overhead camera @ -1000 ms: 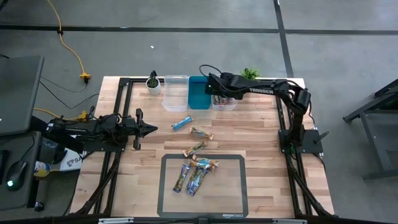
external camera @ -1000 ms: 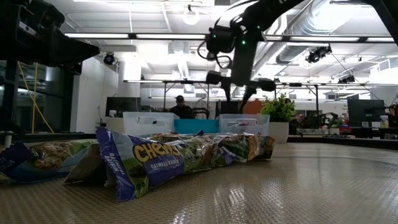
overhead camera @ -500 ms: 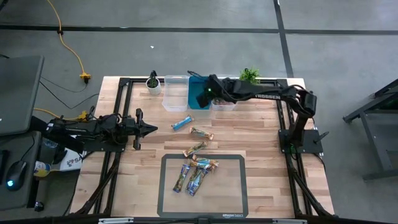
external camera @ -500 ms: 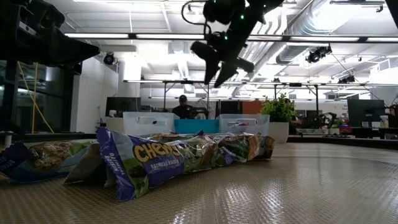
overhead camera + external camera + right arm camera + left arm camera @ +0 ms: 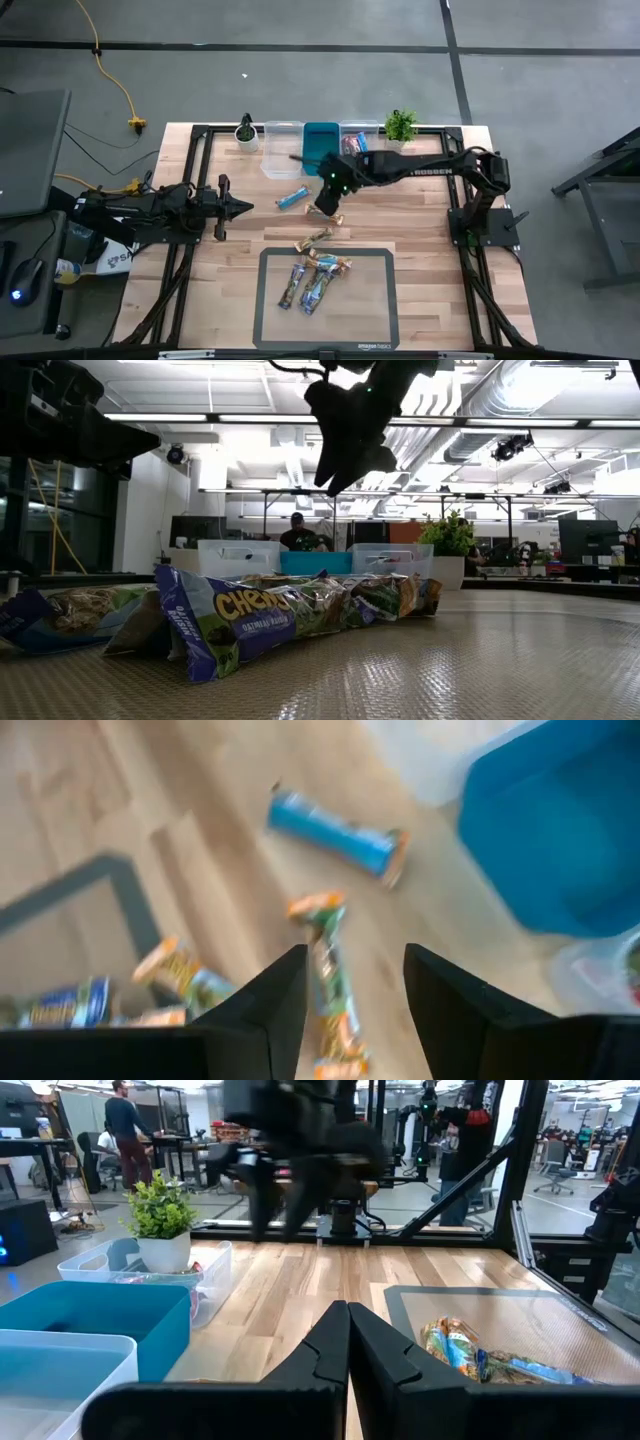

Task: Pick and place Granola Bars by type
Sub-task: Put the yellow granola bar into the blue bin

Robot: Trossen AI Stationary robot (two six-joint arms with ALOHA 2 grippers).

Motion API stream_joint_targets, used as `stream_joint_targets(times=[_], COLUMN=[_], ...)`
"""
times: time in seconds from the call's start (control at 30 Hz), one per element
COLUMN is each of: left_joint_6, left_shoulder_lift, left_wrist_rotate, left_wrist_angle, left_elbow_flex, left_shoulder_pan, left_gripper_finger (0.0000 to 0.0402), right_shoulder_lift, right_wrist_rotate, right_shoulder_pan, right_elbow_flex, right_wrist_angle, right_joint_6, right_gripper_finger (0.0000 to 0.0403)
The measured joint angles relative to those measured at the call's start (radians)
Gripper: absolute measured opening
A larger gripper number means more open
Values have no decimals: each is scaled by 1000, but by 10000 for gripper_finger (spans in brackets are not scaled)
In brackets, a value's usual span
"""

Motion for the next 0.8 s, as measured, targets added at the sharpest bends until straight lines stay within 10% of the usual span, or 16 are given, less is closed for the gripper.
stream_joint_targets(times=[0.43,0.8], left_joint_6=[0,0], left_shoulder_lift=[0,0], left_wrist_rotate=[0,-1], left_wrist_angle=[0,0], left_elbow_flex=[0,0], left_shoulder_pan=[0,0], left_gripper_finger=[1,1], right_shoulder_lift=[15,130], right_wrist_rotate=[179,100], right_shoulder_pan=[124,128], right_elbow_flex=[0,0], right_wrist_angle=[-78,-38], right_joint_6=[-117,-151], right_gripper_finger=[157,192])
